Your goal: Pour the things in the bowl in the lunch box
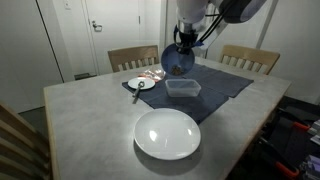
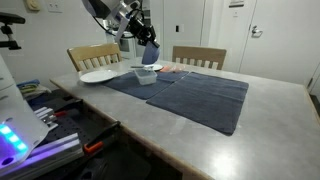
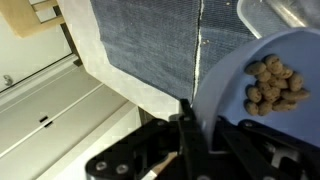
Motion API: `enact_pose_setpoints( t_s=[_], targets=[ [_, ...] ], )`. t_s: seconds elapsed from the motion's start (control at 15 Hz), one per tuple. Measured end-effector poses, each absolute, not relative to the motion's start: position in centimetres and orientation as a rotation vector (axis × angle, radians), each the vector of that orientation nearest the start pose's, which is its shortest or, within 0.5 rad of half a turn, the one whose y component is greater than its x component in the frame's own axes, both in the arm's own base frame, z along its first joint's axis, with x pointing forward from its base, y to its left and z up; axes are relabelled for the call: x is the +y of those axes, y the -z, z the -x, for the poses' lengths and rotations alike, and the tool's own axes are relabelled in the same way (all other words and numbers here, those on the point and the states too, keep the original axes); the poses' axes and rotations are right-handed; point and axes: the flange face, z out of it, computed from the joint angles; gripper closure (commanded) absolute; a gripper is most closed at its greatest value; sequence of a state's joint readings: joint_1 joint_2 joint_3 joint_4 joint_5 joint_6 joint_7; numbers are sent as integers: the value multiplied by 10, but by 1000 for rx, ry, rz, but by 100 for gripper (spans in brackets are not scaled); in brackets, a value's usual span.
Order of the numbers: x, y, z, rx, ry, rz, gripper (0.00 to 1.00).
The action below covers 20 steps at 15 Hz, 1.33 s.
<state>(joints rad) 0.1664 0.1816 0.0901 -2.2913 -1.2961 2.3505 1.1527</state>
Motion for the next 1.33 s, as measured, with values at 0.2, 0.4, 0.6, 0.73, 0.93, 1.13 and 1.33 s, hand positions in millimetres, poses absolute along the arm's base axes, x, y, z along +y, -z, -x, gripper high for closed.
enact_pose_setpoints(
  t_s=[0.2,0.4,0.6,0.73,0.93,1.13,1.33],
  targets=[
    [109,-268,-514,122,-662,-2365,98],
    [98,-267,-515,82,-706,-2344,98],
    [90,-264,-513,60,-722,-2335,98],
    [87,-261,-510,53,-732,-2329,98],
    [85,-257,-504,52,-757,-2318,98],
    [83,-253,-495,53,-781,-2310,98],
    [82,-250,-488,53,-804,-2304,98]
  ],
)
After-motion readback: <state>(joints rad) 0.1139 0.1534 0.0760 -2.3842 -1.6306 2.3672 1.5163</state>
